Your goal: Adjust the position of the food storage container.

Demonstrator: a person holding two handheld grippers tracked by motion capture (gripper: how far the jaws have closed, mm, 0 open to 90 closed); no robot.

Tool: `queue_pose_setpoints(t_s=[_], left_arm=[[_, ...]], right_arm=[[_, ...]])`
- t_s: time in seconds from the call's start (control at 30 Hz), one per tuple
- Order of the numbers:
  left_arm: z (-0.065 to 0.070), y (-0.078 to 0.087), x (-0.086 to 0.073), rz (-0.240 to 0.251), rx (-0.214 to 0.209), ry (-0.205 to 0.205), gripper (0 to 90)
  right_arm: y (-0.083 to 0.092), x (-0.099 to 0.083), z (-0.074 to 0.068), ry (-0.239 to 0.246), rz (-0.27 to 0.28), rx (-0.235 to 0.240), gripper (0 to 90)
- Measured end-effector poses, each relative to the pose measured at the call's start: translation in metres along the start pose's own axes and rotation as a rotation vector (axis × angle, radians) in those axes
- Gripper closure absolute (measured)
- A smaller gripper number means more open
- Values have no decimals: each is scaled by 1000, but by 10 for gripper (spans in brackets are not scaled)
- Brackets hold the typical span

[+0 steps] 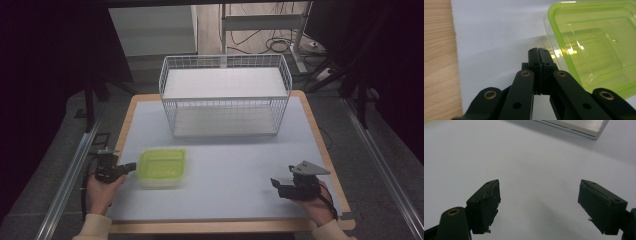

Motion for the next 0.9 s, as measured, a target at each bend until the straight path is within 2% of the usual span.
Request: queue_pose_setpoints(t_s=[0.27,0.53,0.67,0.77,0.9], left_arm=[[6,-4,4,-9,10,-6,900],[18,-14,7,-34,1,-25,900],[25,-16,11,-30,-3,-32,900],[30,-19,13,-26,-29,-31,900],[34,-24,13,-39,-20,-37,900]], right_arm=[[-1,0,2,-9,-2,-3,181],[-1,0,2,-9,-1,3,181],[-1,0,2,-9,-1,1,181],[-1,0,2,-7,-1,1,181],[-1,0,2,-7,0,3,181]])
Point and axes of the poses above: each handheld gripper's, and its own axes: y roughly backward along the jaws, x roughly out of its top, z roughly to its right, the point moved 3 cm from there along -y, roughly forward along the jaws, and after that the axes turned 10 degrees about -z, right-handed, at the moved point
